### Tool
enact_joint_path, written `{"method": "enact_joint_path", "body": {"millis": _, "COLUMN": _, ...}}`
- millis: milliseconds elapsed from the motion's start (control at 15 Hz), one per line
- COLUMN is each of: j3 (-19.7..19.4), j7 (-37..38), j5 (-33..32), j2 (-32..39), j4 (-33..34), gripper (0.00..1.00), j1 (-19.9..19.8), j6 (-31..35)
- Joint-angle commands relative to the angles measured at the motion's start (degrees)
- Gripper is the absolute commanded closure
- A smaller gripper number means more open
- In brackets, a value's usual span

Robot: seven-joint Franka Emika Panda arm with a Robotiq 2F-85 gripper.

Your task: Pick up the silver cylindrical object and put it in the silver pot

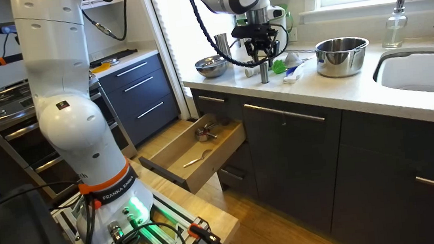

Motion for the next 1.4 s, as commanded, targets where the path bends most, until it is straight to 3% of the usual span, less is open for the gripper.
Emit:
{"method": "enact_joint_path", "body": {"millis": 0, "j3": 1.3, "j7": -0.4, "j5": 0.9, "j2": 0.9, "j4": 0.9, "gripper": 0.62, "j1": -1.2, "j6": -0.1}}
{"method": "enact_joint_path", "body": {"millis": 200, "j3": 1.5, "j7": -0.3, "j5": 0.6, "j2": 0.4, "j4": 0.6, "gripper": 0.87, "j1": -1.2, "j6": -0.3}}
{"method": "enact_joint_path", "body": {"millis": 267, "j3": 1.5, "j7": -0.3, "j5": 0.6, "j2": -0.1, "j4": 0.3, "gripper": 0.88, "j1": -1.2, "j6": -0.5}}
{"method": "enact_joint_path", "body": {"millis": 800, "j3": 1.2, "j7": -3.5, "j5": 1.1, "j2": -17.2, "j4": -8.2, "gripper": 0.88, "j1": -0.9, "j6": -3.6}}
{"method": "enact_joint_path", "body": {"millis": 1067, "j3": -3.3, "j7": -1.3, "j5": 2.2, "j2": -27.6, "j4": -12.7, "gripper": 0.88, "j1": -2.5, "j6": 2.9}}
{"method": "enact_joint_path", "body": {"millis": 1333, "j3": -10.2, "j7": -3.5, "j5": 8.6, "j2": -27.5, "j4": -9.1, "gripper": 0.88, "j1": -4.0, "j6": 8.7}}
